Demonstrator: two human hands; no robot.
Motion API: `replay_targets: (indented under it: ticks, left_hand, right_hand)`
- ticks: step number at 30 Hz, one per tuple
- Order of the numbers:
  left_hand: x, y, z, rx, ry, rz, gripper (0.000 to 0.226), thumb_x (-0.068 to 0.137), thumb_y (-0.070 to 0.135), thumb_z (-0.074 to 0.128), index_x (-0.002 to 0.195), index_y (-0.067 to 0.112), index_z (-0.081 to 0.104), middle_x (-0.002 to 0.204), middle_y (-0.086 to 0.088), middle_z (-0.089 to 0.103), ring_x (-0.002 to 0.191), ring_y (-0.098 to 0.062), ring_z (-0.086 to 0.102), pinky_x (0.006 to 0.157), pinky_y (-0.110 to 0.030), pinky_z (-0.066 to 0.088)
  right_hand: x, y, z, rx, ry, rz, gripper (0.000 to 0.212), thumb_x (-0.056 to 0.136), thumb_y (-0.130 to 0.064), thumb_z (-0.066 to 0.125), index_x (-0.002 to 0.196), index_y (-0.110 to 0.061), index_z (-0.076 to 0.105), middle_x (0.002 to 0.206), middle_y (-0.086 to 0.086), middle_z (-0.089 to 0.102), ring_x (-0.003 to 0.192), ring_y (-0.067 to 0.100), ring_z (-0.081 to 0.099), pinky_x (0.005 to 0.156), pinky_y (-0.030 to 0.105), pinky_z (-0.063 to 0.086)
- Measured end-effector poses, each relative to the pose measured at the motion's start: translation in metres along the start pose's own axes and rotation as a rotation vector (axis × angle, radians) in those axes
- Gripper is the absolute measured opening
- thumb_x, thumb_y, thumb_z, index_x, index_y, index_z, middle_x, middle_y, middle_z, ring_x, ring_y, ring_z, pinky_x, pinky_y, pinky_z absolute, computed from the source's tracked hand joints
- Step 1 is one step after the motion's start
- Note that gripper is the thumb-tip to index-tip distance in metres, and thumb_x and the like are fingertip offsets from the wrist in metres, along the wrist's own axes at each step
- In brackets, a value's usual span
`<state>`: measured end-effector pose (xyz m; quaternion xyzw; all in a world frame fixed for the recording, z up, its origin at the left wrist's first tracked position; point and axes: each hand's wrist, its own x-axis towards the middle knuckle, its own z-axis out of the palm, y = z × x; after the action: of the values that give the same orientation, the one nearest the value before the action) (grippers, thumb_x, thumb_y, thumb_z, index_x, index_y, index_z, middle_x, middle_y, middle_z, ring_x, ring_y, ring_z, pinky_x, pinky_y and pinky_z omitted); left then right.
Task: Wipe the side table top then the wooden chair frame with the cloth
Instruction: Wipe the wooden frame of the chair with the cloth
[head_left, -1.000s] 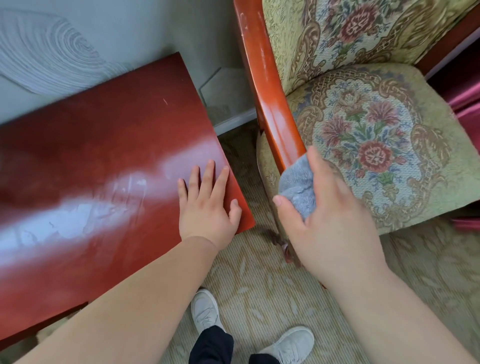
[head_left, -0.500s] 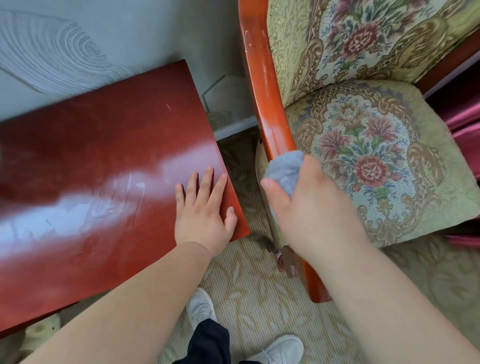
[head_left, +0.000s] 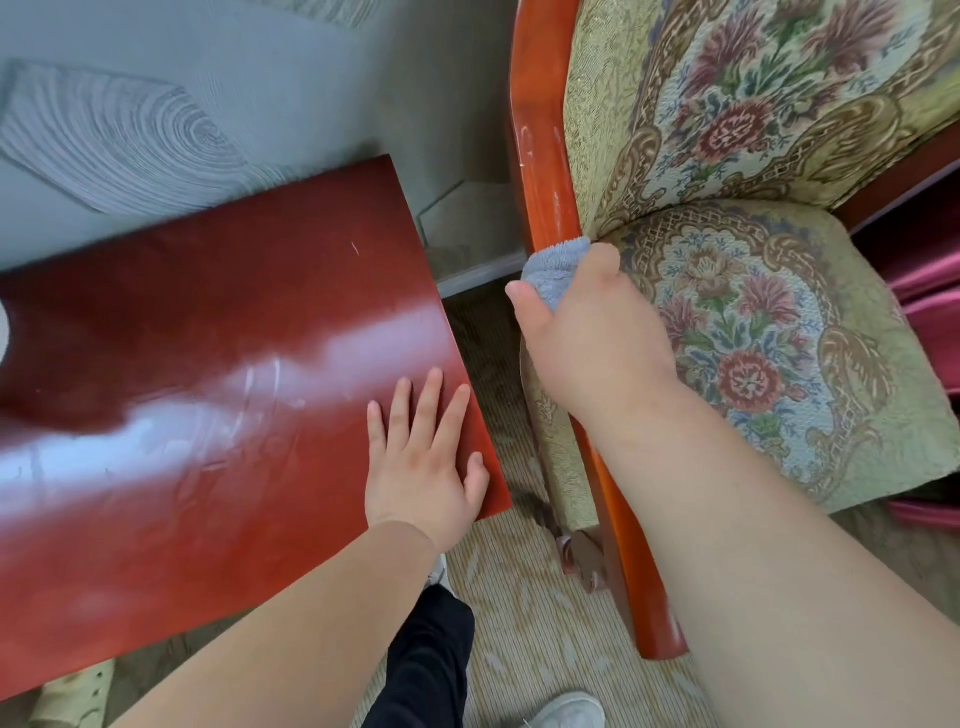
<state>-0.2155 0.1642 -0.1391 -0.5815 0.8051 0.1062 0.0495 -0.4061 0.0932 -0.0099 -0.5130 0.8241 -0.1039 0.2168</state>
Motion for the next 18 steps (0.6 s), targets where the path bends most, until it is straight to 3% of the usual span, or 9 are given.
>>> replay_targets:
  ticks: [6,9,11,15,18]
  left_hand:
    - [0.002,-0.003,-0.01,-0.038,-0.014,-0.013,0.072,0.092,0.053,0.044,0.16,0.029,0.039,0.171,-0.003,0.028,0.158,-0.036,0.019,0.128,-0.061,0.01]
    - [0.024,-0.01,-0.024,-0.12,0.063,0.002,0.057,0.088,0.048,0.052,0.139,0.025,0.06,0.148,-0.006,0.053,0.135,-0.038,0.047,0.119,-0.057,0.029]
    - [0.053,-0.024,-0.035,-0.134,0.105,0.03,0.053,0.087,0.047,0.051,0.132,0.023,0.063,0.137,-0.006,0.057,0.124,-0.037,0.053,0.112,-0.054,0.035]
    - [0.125,-0.064,-0.048,-0.059,0.137,0.044,0.07,0.089,0.051,0.052,0.153,0.026,0.047,0.163,-0.01,0.039,0.147,-0.037,0.036,0.123,-0.057,0.021]
    - [0.164,-0.082,-0.047,-0.028,0.084,0.041,0.076,0.092,0.055,0.044,0.162,0.028,0.034,0.173,-0.006,0.022,0.157,-0.033,0.021,0.126,-0.059,0.013]
  right_hand:
    - [-0.021,0.003,-0.006,-0.043,-0.053,0.057,0.065,0.099,-0.063,0.048,0.127,-0.005,0.04,0.121,0.019,0.063,0.108,0.042,0.064,0.076,0.04,0.042]
    - [-0.031,0.007,-0.009,-0.048,-0.084,0.064,0.065,0.1,-0.061,0.048,0.131,-0.005,0.039,0.121,0.018,0.063,0.107,0.04,0.063,0.074,0.038,0.037]
    - [-0.031,0.006,-0.008,-0.051,-0.08,0.07,0.068,0.1,-0.061,0.048,0.136,-0.005,0.038,0.122,0.018,0.062,0.108,0.04,0.063,0.076,0.04,0.041]
    - [-0.025,0.001,-0.004,-0.124,-0.049,0.071,0.07,0.101,-0.061,0.044,0.141,-0.004,0.034,0.12,0.019,0.063,0.103,0.04,0.064,0.071,0.038,0.038]
    - [-0.012,-0.006,-0.001,-0.171,0.0,0.05,0.079,0.101,-0.062,0.04,0.15,-0.003,0.026,0.128,0.019,0.059,0.105,0.039,0.065,0.075,0.04,0.046]
